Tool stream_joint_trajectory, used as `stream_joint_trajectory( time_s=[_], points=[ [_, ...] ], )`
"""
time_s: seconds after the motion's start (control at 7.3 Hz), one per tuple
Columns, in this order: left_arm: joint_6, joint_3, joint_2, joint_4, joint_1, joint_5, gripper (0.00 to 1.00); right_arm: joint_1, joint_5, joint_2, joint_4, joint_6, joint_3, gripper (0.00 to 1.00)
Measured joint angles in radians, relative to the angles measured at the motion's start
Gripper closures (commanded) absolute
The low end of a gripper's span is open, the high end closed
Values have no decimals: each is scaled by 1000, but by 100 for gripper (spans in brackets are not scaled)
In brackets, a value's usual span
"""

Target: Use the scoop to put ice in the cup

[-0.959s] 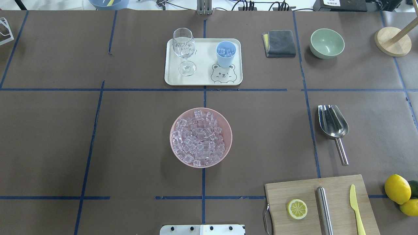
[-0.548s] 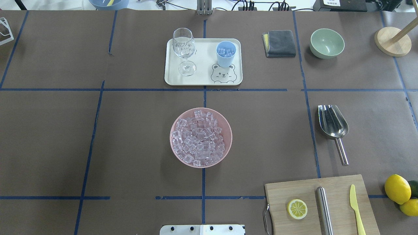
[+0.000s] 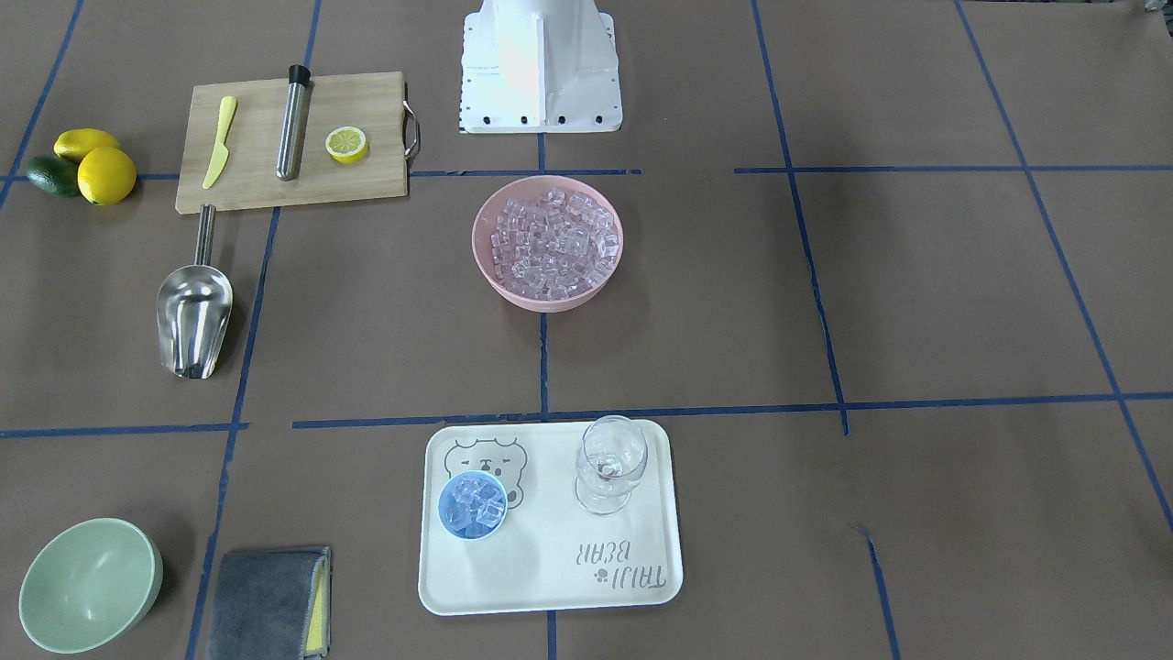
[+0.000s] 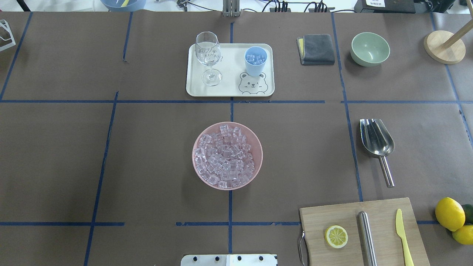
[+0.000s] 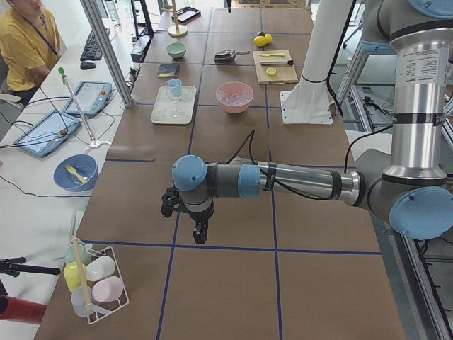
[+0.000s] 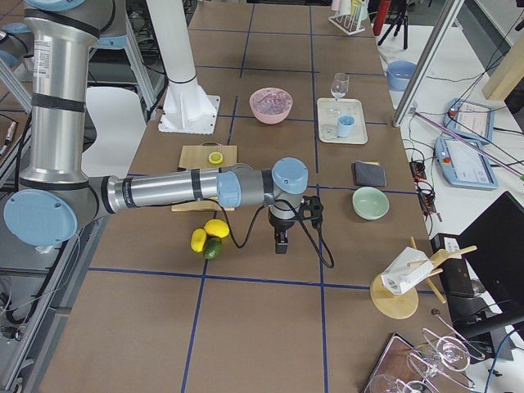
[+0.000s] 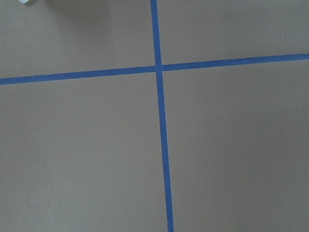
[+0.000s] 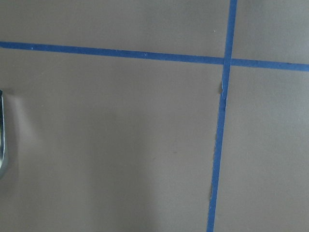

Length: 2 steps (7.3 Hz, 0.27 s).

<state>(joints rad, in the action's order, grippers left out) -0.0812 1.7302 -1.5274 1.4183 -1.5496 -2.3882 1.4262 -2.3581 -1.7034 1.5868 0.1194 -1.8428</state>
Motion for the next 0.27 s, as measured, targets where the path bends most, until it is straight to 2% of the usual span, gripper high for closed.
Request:
stream_joint_trajectory(
  time_s=[0.27],
  points=[
    [6, -8, -26, -47, 1, -4, 0, 2, 26, -10, -75, 45, 1, 0]
  ],
)
